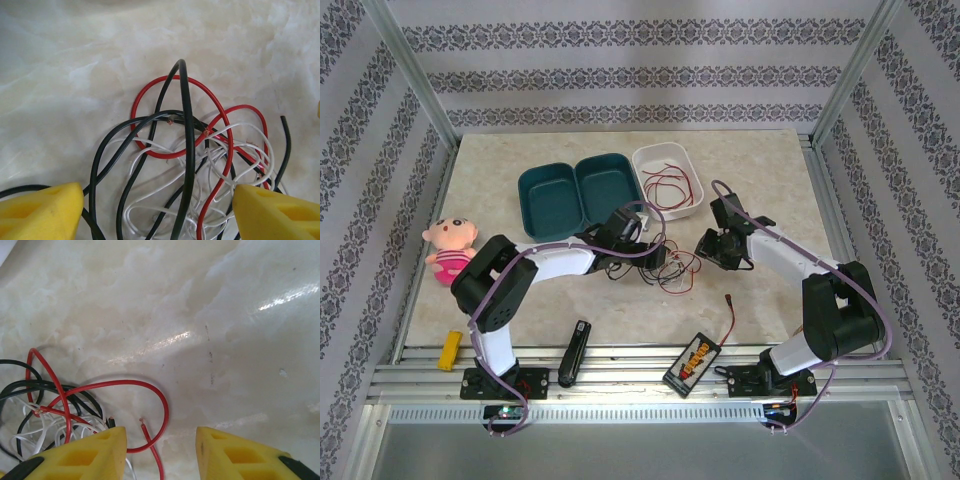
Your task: Untangle the cables
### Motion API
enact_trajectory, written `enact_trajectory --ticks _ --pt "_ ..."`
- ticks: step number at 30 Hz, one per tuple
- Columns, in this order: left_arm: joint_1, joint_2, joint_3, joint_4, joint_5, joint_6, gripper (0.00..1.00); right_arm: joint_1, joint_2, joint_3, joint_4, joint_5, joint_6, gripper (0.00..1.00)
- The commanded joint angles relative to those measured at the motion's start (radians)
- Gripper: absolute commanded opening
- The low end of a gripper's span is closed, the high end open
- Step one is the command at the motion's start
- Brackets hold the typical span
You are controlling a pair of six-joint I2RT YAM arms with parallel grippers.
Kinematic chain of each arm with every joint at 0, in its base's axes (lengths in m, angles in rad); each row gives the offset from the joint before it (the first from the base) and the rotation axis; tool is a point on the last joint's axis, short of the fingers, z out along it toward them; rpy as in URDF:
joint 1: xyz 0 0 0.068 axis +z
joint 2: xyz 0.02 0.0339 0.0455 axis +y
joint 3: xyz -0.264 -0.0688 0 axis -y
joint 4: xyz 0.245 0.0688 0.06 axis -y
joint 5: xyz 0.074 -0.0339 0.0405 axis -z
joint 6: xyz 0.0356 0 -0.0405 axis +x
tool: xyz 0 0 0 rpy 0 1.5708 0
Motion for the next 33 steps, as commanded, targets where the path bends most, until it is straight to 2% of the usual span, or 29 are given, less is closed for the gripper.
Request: enact_trajectory --ticks 1,6,14,18,23,33 --pt "-0.018 0.021 0.048 -0.059 0.028 0.065 0.78 -0.018 -0.020 -0.033 0.050 -0.058 0.037 0.41" --pt "-0.020 0.052 0.058 -0.083 0.032 0.057 0.72 -0.055 -0.008 -0.060 0.124 -0.134 0.043 0.41" --pt "-0.012 0.090 0.008 -0.055 0.042 -0.023 0.43 -0.075 0.027 -0.081 0.172 -0.207 0.054 0.41" --pt "-0.006 0.094 -0.014 -0.048 0.047 -0.049 0.33 -0.077 0.008 -0.113 0.187 -0.203 0.070 0.41" --pt "0.001 0.089 -0.036 -0.048 0.049 -0.066 0.28 -0.083 -0.020 -0.147 0.185 -0.184 0.079 0.41" --pt "0.000 0.082 -0.055 -0.037 0.055 -0.081 0.28 -0.088 -0.047 -0.233 0.270 -0.198 0.137 0.38"
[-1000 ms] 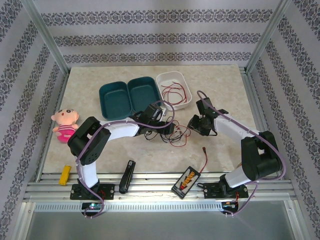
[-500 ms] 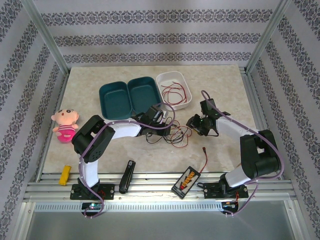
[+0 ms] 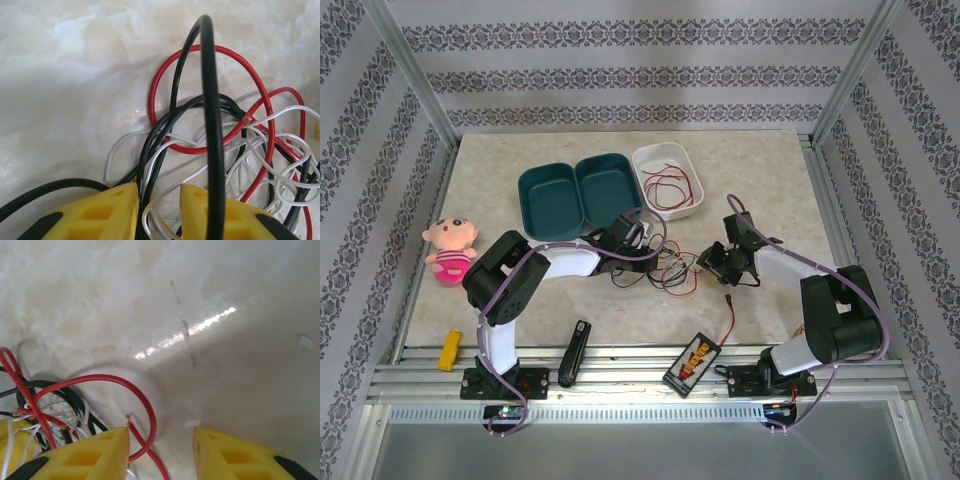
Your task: Untangle the cables
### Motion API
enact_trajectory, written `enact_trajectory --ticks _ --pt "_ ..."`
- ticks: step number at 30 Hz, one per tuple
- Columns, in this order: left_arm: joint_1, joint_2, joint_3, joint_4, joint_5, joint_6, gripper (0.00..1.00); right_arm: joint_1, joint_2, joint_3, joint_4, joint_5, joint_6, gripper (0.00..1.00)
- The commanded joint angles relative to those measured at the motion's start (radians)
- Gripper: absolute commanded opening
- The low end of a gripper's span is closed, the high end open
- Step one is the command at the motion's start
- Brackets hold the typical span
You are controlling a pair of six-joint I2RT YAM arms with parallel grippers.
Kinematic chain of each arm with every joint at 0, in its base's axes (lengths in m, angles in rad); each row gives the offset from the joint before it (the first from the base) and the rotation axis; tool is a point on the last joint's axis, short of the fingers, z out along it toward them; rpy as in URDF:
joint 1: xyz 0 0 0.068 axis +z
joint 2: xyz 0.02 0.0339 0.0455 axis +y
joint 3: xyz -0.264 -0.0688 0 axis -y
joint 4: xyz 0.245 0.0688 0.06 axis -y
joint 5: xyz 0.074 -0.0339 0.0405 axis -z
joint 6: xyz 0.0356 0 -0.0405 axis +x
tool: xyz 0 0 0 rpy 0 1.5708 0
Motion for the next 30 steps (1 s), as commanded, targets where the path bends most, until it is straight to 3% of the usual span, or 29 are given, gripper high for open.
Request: enact_trajectory --ticks 1,30 --pt "0.001 0.015 -0.037 -0.069 0.019 -0.023 0.28 -0.009 -0.023 -0.021 0.040 -0.014 0.031 0.38" --pt "0.001 0.019 -0.041 -0.057 0.033 -0.028 0.28 0.079 0.118 -0.035 0.277 -0.087 0.135 0.30"
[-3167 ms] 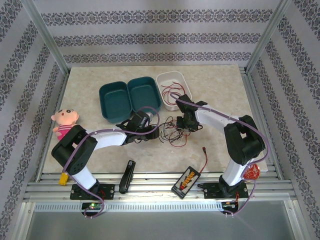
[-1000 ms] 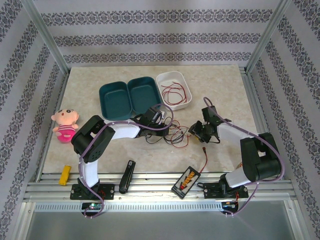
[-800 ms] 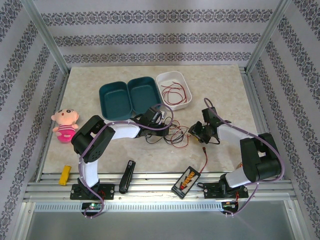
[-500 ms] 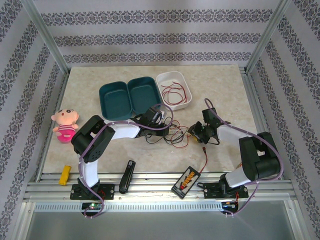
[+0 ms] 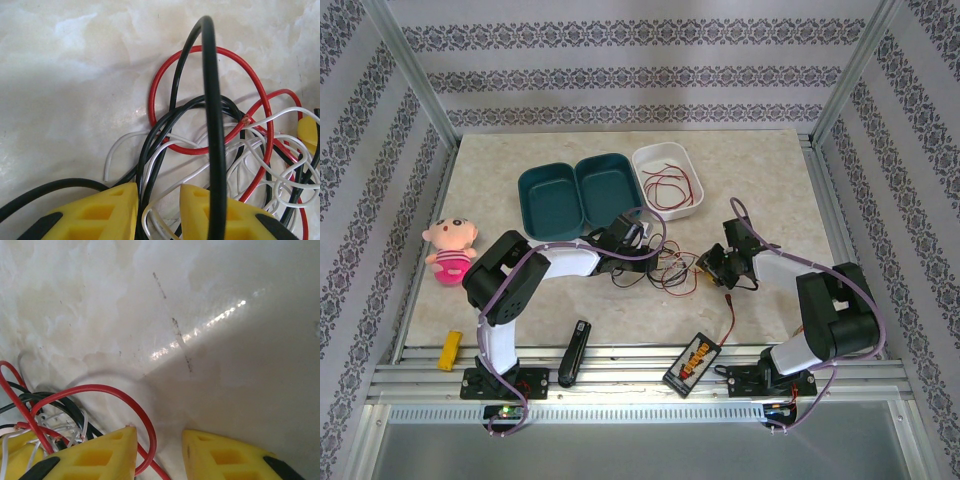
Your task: Untangle the cables
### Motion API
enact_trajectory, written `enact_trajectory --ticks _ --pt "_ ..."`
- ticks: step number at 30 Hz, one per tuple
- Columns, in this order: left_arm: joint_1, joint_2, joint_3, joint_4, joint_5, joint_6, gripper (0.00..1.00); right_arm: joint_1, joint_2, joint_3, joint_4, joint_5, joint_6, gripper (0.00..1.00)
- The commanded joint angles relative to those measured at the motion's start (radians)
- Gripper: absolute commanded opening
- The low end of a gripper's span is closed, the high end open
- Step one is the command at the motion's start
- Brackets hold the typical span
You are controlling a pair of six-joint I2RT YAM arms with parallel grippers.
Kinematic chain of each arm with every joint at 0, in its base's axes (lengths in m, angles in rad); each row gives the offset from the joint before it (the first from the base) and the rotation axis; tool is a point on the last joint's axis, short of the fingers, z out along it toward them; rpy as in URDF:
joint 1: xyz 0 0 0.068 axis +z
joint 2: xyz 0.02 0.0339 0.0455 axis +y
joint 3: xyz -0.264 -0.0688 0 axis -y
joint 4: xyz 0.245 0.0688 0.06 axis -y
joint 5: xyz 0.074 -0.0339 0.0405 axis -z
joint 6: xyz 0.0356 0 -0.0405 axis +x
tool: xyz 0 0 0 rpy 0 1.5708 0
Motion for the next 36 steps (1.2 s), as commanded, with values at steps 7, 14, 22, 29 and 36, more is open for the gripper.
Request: enact_trajectory --ticks 7,14,22,29,36 --pt "0.000 0.019 -0.040 -0.065 0.029 -0.011 0.28 0.089 0.086 0.059 0.143 -0.063 0.016 0.27" --pt "0.000 0.018 -0.037 -0.068 0.032 -0.010 0.28 0.106 0.087 0.084 0.084 -0.078 0.004 0.27" --pt "0.000 0.015 -0.036 -0.075 0.029 -0.010 0.28 0.141 0.094 0.102 0.048 -0.113 0.006 0.23" --pt "0.000 0.016 -0.038 -0.075 0.030 -0.012 0.28 0.182 0.123 0.127 0.055 -0.125 0.016 0.22" --pt "0.001 0.005 -0.044 -0.082 0.020 -0.010 0.28 0.174 0.088 0.133 0.012 -0.073 -0.006 0.10"
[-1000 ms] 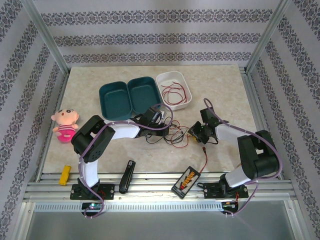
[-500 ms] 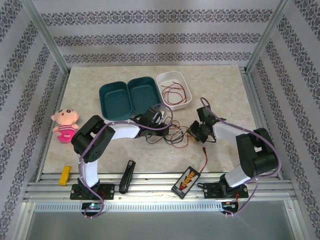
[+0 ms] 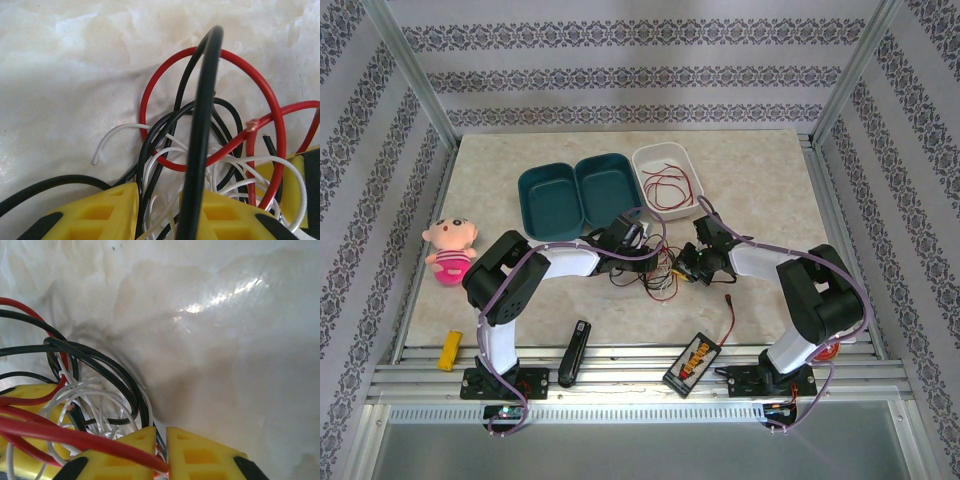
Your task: Untangle the cables
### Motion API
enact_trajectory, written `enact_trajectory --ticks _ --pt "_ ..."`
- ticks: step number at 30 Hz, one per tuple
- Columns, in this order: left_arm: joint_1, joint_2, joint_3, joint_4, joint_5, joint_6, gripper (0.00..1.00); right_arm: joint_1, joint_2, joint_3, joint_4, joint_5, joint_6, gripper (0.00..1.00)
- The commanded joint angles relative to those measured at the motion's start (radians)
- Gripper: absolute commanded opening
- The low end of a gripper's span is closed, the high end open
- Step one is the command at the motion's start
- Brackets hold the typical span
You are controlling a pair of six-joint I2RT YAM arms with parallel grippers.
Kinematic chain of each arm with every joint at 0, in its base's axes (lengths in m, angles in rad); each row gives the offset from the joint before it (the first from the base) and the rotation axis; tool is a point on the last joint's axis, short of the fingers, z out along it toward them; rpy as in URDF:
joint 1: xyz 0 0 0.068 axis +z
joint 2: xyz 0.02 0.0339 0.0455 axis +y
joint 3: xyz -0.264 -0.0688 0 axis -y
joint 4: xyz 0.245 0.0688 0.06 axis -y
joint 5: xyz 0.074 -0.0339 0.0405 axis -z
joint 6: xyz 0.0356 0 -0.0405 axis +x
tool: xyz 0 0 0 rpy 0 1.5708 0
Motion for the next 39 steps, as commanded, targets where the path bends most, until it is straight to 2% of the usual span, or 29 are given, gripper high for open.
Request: enact_trajectory --ticks 1,5,9,13,18,24,33,39 --pt "0.000 0.000 -0.043 -0.087 0.014 -0.011 0.28 0.001 -0.040 0.019 -0.019 0.003 -0.018 0.09" --pt "0.000 -0.015 -0.058 -0.080 0.001 -0.018 0.28 -0.017 -0.105 0.018 -0.081 0.058 -0.051 0.06" --pt "0.000 -0.021 -0.063 -0.079 -0.006 -0.022 0.27 -0.021 -0.168 0.058 -0.218 0.149 -0.117 0.06" --pt "0.001 -0.024 -0.064 -0.079 -0.018 -0.026 0.26 -0.021 -0.227 0.115 -0.362 0.265 -0.186 0.13" --pt "0.001 -0.031 -0.073 -0.074 -0.029 -0.032 0.24 -0.028 -0.307 0.123 -0.407 0.344 -0.220 0.14" --pt "0.003 -0.027 -0.075 -0.071 -0.027 -0.034 0.24 -0.031 -0.320 0.100 -0.358 0.331 -0.220 0.11" --pt "0.003 -0.017 -0.078 -0.062 -0.016 -0.038 0.24 -0.053 -0.254 0.057 -0.292 0.249 -0.176 0.24" --pt "0.003 -0.016 -0.079 -0.060 -0.013 -0.038 0.24 -0.057 -0.206 0.005 -0.226 0.215 -0.155 0.26"
